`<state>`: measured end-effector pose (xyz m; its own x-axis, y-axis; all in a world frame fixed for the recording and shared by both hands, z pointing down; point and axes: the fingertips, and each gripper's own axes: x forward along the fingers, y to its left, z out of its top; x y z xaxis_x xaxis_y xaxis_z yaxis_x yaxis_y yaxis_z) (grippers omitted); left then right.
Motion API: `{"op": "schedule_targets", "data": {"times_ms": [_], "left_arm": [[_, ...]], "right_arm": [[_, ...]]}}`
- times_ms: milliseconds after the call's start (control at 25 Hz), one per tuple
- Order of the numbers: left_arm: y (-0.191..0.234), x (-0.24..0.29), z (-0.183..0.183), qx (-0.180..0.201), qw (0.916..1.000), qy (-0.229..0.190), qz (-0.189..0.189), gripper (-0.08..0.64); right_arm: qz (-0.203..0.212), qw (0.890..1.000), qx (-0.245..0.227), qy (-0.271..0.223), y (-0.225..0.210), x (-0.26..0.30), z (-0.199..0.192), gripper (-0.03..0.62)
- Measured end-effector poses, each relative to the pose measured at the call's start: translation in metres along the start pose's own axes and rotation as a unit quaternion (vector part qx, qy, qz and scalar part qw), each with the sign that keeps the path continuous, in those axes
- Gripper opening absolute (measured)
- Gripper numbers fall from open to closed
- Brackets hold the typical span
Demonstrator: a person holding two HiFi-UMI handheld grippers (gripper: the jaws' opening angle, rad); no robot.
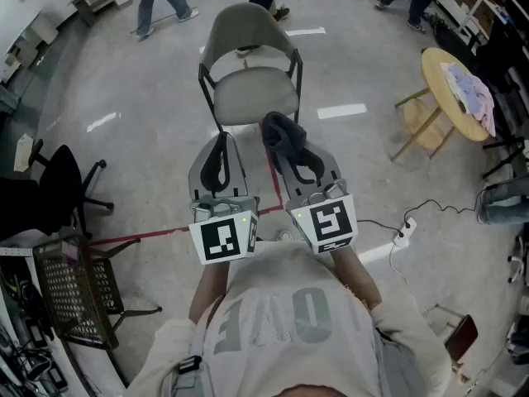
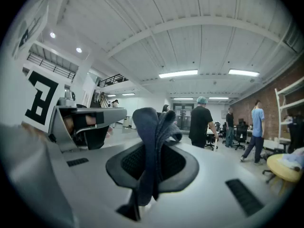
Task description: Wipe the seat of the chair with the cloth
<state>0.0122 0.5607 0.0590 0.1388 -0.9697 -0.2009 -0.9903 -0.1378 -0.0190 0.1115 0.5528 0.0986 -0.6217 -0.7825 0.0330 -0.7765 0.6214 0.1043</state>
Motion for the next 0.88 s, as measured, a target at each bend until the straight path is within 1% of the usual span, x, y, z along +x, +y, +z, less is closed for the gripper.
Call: {"op": "schedule_targets", "data": {"times_ms": [120,320,440,600,760,880], "left_arm": [[0.004,-0.001,-0.003,0.0,1.0,0.004,0.003,0.015],[0.008,-0.003,-0.005,-0.001,0.9999,0.006,0.014,0.015],[0.009,-0.006,-0.008,-0.002,0.9997,0.01,0.022,0.015],[0.015,-0.013,-0.012,0.002,0.9991,0.018,0.038,0.015],[0.032,-0.021,-0.02,0.004,0.9977,0.03,0.06,0.015],[0.044,-0.014,-0.03,0.0,0.9968,0.036,0.071,0.015]], "right_arm": [[-0.014,1.0,0.023,-0.012,-0.009,0.0,-0.003,0.057],[-0.029,0.999,0.023,-0.015,-0.02,-0.006,-0.006,0.057],[-0.028,0.999,0.024,-0.022,-0.025,-0.009,-0.006,0.057],[-0.026,0.997,0.061,-0.03,-0.033,-0.009,-0.013,0.057],[-0.013,0.998,0.048,-0.025,-0.028,-0.004,-0.017,0.057],[-0.002,0.998,0.063,-0.021,-0.029,0.007,-0.024,0.057]]}}
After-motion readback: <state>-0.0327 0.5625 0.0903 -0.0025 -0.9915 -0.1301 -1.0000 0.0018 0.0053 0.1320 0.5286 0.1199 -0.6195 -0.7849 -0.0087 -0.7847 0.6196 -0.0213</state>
